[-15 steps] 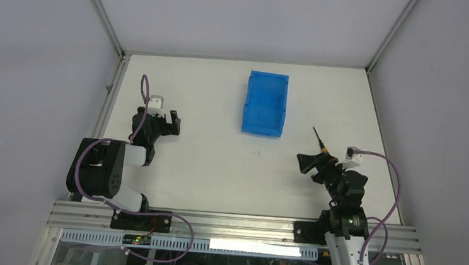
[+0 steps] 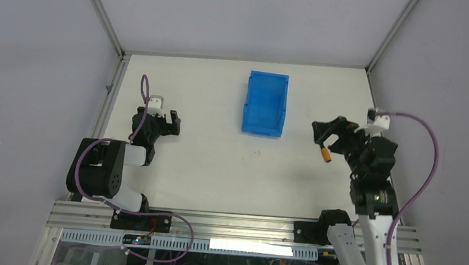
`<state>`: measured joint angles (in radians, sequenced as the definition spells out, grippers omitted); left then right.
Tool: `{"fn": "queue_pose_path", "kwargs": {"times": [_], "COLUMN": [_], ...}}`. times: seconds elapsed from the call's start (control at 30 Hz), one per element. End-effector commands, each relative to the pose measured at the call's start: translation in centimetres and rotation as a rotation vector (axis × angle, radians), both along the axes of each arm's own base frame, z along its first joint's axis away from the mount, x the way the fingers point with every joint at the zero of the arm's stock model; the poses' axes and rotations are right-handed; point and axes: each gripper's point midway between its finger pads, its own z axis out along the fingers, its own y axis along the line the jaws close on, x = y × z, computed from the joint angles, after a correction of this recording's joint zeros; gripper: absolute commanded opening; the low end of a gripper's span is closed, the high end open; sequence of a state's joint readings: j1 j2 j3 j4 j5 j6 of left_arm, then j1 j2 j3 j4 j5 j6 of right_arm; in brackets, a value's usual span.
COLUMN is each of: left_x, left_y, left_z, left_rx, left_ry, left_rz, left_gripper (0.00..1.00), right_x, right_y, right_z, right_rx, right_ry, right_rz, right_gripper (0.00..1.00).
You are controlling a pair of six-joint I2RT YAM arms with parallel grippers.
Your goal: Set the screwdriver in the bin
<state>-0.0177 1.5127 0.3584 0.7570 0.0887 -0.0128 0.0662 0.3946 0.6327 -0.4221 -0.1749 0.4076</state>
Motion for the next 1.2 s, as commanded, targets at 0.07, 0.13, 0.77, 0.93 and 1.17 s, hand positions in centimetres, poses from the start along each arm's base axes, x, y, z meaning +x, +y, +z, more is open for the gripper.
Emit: {"fn": "queue_pose_path", "kwargs": {"times": [0.07,0.13,0.77,0.93,1.17], "left_x": [1.2,1.2,1.2,1.2,1.3], "left_y": [-0.1,-0.1,-0.1,-0.1,-0.1], "left_z": [2.3,2.3,2.3,2.3,2.4], "left_rx": [-0.009,-0.009,-0.009,-0.009,-0.009], "left_ry": [-0.088,-0.087,-0.086,-0.086,-0.089], "left_rz": [-0.011,-0.011,-0.01,-0.011,-0.01], "left_gripper": [0.99,0.99,0.99,0.99,0.99], "right_x": [5.2,6.5,7.9,7.4,8.4], "right_y": [-3.9,-4.3,-8.0,-8.0,-8.5], "right_z": [1.2,0.0,-23.3,-24.9,-21.8], "right_rx": [-0.311,-0.367,-0.548,-0.555,-0.588], "right_ry": [0.406,0.564,1.333,1.375,1.331], "right_rz": [-0.093,-0.07,0.034,0.057,0.035], "right_gripper": [0.99,0.99,0.89,0.53,0.0]}}
